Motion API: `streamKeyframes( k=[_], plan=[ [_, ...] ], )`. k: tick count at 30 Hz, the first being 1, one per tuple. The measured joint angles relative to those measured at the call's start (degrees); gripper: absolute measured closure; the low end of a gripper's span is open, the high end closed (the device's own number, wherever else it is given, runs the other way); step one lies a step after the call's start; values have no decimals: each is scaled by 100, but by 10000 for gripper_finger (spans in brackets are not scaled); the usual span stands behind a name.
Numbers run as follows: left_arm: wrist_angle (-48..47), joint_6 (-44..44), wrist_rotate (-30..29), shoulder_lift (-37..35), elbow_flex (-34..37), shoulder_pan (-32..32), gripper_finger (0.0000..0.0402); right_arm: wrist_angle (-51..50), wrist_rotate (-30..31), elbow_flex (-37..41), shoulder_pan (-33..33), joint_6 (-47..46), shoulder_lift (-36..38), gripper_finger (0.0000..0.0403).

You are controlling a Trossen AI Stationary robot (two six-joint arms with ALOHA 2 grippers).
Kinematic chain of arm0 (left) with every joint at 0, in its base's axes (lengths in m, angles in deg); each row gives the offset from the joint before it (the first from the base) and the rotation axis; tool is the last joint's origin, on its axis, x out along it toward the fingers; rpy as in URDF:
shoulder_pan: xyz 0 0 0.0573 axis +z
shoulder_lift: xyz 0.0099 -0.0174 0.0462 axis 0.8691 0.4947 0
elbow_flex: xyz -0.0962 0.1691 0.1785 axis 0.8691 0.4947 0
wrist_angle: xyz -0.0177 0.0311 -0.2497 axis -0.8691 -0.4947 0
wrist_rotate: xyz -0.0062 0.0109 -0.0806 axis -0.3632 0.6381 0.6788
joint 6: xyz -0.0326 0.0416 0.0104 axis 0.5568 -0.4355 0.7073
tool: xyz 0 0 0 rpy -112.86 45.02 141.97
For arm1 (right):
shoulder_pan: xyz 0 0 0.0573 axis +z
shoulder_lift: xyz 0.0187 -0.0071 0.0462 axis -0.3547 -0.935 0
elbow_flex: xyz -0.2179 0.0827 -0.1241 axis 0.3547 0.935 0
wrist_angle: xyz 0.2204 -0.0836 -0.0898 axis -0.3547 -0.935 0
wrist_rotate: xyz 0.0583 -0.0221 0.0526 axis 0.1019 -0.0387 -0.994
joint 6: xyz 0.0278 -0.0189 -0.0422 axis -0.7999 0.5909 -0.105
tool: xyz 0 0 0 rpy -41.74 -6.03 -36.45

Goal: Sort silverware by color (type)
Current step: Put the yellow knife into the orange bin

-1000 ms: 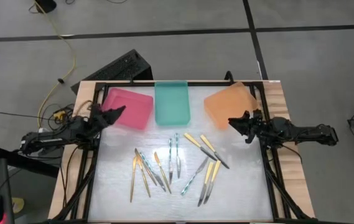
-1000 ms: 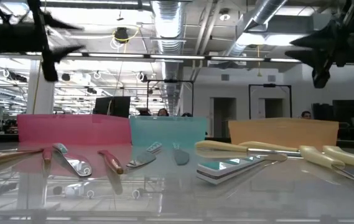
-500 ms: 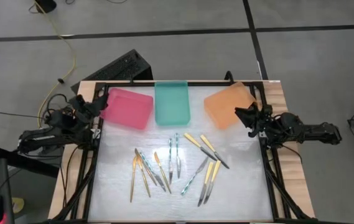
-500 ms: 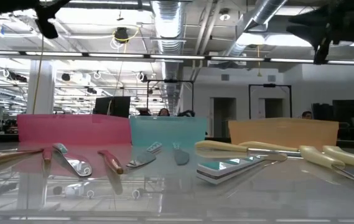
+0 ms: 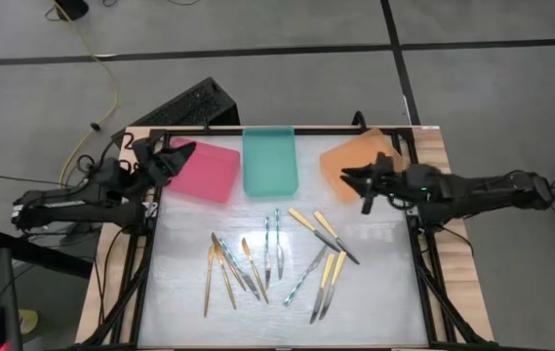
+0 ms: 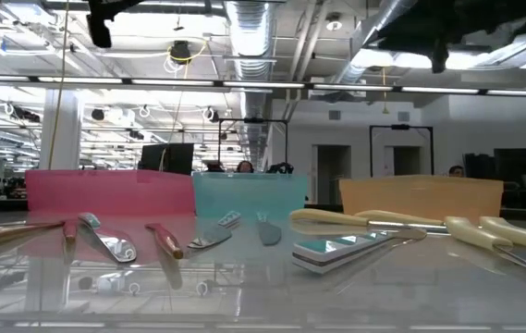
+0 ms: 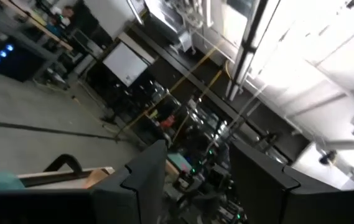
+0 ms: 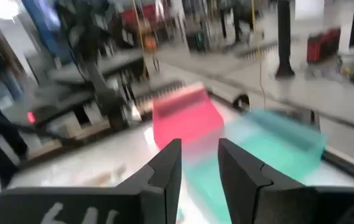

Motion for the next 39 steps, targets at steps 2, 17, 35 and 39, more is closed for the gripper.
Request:
streamKeyframes(
  k=[2, 17, 35, 39],
  plan=[
    [-4, -102, 168, 96, -106, 2, 237, -454, 0, -245, 70, 2, -386, 281],
    [4, -595, 271, 124, -254, 0, 237, -2096, -170, -611, 1048, -2127, -2523, 281],
    [-262, -836, 243, 133, -254, 2, 237, -1768, -144, -611, 1212, -2682, -4304, 266],
    [-262, -836, 243, 133, -254, 0, 237, -1708, -141, -611, 1069, -2684, -4281, 225]
  ],
)
